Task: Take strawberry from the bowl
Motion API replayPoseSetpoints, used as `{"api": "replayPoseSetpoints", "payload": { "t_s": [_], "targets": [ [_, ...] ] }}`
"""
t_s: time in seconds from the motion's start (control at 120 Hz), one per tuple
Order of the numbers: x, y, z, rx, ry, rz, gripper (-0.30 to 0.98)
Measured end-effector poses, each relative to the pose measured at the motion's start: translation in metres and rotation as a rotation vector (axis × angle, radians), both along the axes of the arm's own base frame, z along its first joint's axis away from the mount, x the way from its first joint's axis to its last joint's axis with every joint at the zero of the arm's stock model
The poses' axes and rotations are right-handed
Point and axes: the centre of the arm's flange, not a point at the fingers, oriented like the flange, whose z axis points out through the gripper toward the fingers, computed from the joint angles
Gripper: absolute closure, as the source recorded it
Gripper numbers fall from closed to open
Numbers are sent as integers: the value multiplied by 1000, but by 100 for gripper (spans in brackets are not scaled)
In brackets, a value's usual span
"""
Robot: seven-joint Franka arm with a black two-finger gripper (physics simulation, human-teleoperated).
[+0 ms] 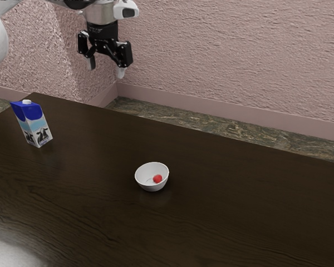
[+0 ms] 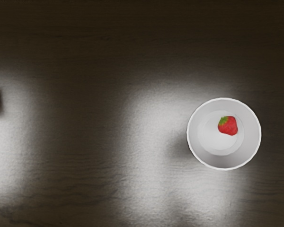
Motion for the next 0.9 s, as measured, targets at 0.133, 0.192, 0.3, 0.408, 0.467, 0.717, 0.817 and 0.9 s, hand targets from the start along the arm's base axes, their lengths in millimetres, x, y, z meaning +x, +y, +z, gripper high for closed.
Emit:
{"api": "replayPoseSetpoints", "payload": {
  "t_s": [0.133,0.192,0.3,0.408,0.467,0.717,0.817,0.9],
  "targets": [
    [25,-16,-54,-5,63,-21,0],
    [39,-20,-84,-11,93,-23,0],
    [59,-30,-144,-26,145,-35,0],
    [63,-34,-204,-40,177,-45,0],
    [63,-36,-222,-52,179,-47,0],
    [46,-43,-304,-119,184,-46,16],
    [41,-49,-316,-138,132,-57,22],
    [39,-50,-328,-147,91,-61,24]
  ]
}}
